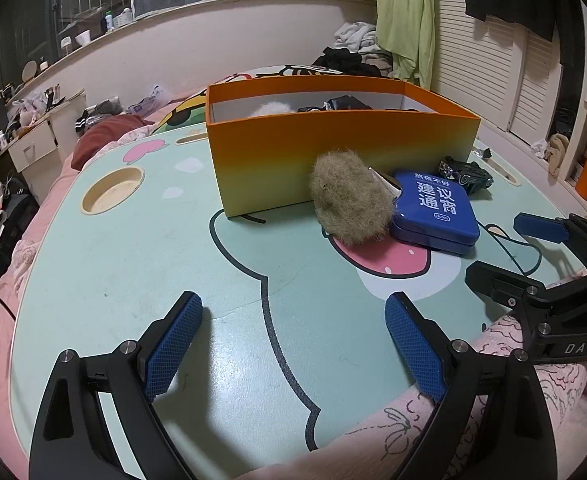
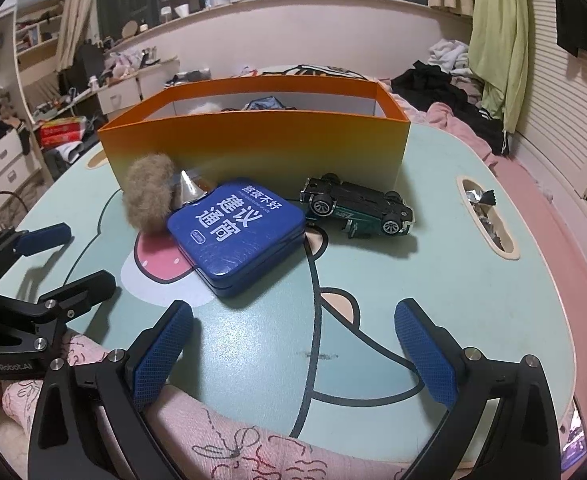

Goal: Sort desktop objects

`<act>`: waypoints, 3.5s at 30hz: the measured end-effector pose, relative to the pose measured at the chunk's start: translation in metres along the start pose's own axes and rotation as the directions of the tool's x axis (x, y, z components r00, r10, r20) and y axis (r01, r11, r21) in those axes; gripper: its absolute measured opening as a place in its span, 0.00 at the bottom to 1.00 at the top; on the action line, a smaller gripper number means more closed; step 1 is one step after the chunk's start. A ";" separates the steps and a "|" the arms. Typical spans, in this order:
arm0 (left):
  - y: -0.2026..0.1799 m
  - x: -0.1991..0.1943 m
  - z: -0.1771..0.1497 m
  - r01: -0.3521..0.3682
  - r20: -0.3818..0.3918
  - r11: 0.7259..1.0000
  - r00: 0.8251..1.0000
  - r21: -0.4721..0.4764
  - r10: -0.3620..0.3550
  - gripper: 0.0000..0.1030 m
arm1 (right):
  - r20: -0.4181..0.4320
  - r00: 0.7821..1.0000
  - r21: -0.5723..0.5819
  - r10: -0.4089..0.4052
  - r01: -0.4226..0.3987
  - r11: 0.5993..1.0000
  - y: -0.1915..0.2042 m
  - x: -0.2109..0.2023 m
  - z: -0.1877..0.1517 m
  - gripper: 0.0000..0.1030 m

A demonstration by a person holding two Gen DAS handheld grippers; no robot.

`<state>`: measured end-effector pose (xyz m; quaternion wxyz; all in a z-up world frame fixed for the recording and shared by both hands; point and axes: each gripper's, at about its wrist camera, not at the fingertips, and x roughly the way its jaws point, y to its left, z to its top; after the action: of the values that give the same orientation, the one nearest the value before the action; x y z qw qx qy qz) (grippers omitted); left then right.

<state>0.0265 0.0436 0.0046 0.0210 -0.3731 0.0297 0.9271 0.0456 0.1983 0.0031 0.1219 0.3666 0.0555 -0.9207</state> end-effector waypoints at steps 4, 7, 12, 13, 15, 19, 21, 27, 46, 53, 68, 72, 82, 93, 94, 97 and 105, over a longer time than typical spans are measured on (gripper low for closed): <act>0.000 0.000 0.000 0.000 0.001 1.000 1.000 0.000 0.000 0.90 | 0.000 1.000 -0.001 0.000 0.000 1.000 0.000 0.000 0.000 0.98; 0.000 0.000 0.000 0.000 0.002 1.000 1.000 0.000 0.000 0.90 | 0.001 1.000 -0.001 0.001 -0.001 1.000 0.000 -0.001 0.001 0.98; 0.000 0.000 0.000 0.000 0.001 1.000 1.000 0.000 0.000 0.90 | 0.001 1.000 -0.002 0.004 -0.004 1.000 0.000 -0.001 0.002 0.98; 0.000 0.000 0.000 0.000 0.002 1.000 1.000 0.000 0.000 0.90 | 0.001 1.000 -0.002 0.003 -0.003 1.000 0.000 -0.001 0.002 0.98; 0.000 0.000 0.000 0.000 0.001 1.000 1.000 0.000 0.000 0.90 | 0.002 1.000 -0.001 0.003 -0.003 1.000 0.000 -0.001 0.002 0.98; 0.000 0.000 0.000 0.000 0.001 1.000 1.000 0.000 0.000 0.90 | 0.001 1.000 -0.002 0.003 -0.003 1.000 0.000 -0.001 0.002 0.98; 0.000 0.000 0.000 0.000 0.002 1.000 1.000 0.000 0.000 0.90 | 0.001 1.000 -0.002 0.003 -0.003 1.000 0.000 -0.001 0.002 0.98; 0.000 0.000 -0.001 0.000 0.002 1.000 1.000 0.000 0.000 0.90 | 0.001 1.000 -0.002 0.004 -0.004 1.000 0.001 -0.001 0.002 0.98; 0.000 0.000 -0.001 0.000 0.002 1.000 1.000 0.000 0.000 0.90 | 0.013 0.999 0.009 0.030 -0.030 1.000 -0.005 -0.003 0.004 0.98; 0.000 -0.001 -0.001 0.000 0.003 1.000 1.000 0.000 0.000 0.90 | 0.022 0.999 0.021 0.048 -0.048 0.999 -0.006 -0.006 0.005 0.98; 0.000 -0.001 -0.002 0.000 0.003 1.000 1.000 0.000 0.000 0.90 | 0.151 0.986 0.300 0.066 -0.110 0.947 -0.078 -0.021 0.040 0.61; 0.000 -0.001 -0.002 0.000 0.003 1.000 1.000 0.000 0.000 0.90 | 0.089 0.992 0.264 0.089 -0.110 0.958 -0.066 0.002 0.063 0.60; 0.000 -0.001 -0.002 -0.001 0.004 1.000 1.000 0.000 0.001 0.90 | -0.028 0.990 0.244 0.140 -0.129 0.961 -0.063 0.036 0.070 0.69; 0.000 -0.001 -0.003 -0.001 0.004 1.000 1.000 0.000 0.001 0.90 | 0.052 0.988 0.268 0.143 -0.151 0.951 -0.059 0.022 0.067 0.81; 0.000 -0.001 -0.003 0.000 0.004 1.000 1.000 0.000 0.000 0.90 | 0.055 0.990 0.250 0.129 -0.138 0.958 -0.055 0.021 0.071 0.84; 0.000 -0.001 -0.003 0.000 0.004 1.000 1.000 0.000 0.000 0.90 | -0.021 0.995 0.190 0.093 -0.088 0.978 -0.042 0.036 0.077 0.87; -0.001 -0.002 -0.003 0.001 0.004 1.000 1.000 0.002 -0.001 0.90 | -0.043 0.998 0.151 0.044 -0.037 0.988 -0.037 0.040 0.068 0.69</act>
<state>0.0298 0.0438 0.0038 0.0220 -0.3713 0.0304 0.9277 -0.0371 0.2140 0.0252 0.1114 0.3971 -0.0187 -0.9108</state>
